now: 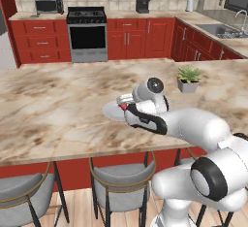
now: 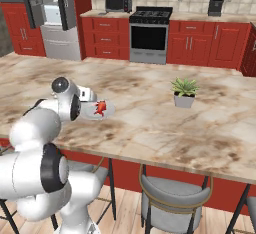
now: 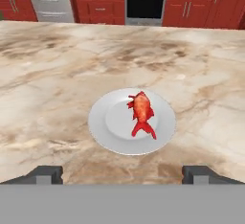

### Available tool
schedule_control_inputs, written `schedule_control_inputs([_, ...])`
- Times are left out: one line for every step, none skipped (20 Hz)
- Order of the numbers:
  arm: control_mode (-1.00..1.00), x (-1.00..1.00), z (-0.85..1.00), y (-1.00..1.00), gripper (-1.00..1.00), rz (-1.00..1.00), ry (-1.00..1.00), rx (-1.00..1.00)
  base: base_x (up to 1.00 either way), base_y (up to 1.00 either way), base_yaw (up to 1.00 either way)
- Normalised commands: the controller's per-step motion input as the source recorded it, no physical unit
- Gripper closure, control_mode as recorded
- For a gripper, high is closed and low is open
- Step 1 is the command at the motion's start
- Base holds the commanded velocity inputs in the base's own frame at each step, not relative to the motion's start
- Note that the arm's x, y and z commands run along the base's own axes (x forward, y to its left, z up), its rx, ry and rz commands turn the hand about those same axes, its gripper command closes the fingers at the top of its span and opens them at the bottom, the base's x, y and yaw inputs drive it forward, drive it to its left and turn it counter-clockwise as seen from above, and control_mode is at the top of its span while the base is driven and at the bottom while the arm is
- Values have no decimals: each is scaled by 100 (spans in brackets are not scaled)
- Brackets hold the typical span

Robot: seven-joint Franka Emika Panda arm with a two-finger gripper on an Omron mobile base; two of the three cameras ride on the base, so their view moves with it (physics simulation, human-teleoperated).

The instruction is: Take the fish from the fridge and place it on the digital scale on the counter by the fridge. Wait a few seconds for a reading, then move it to the plate on the dining counter.

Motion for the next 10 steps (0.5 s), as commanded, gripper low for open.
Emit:
schedule_control_inputs([-100, -100, 100, -6, -100, 0, 0, 18, 0, 0, 0])
schedule_control_inputs([-100, -100, 100, -3, -100, 0, 0, 19, 0, 0, 0])
schedule_control_inputs([-100, -100, 100, -1, -100, 0, 0, 19, 0, 0, 0])
schedule_control_inputs([-100, -100, 100, 0, -100, 0, 0, 19, 0, 0, 0])
schedule_control_inputs([-100, -100, 100, 0, -100, 0, 0, 19, 0, 0, 0])
schedule_control_inputs([-100, -100, 100, 0, -100, 0, 0, 19, 0, 0, 0])
schedule_control_inputs([-100, -100, 100, 0, -100, 0, 3, 20, 0, 0, 0])
schedule_control_inputs([-100, -100, 100, 0, -100, 0, 6, 19, 0, 0, 0])
schedule_control_inputs([-100, -100, 100, 0, -100, 0, 8, 19, 0, 0, 0])
schedule_control_inputs([-100, -100, 100, -1, -100, 0, 10, 18, 0, 0, 0])
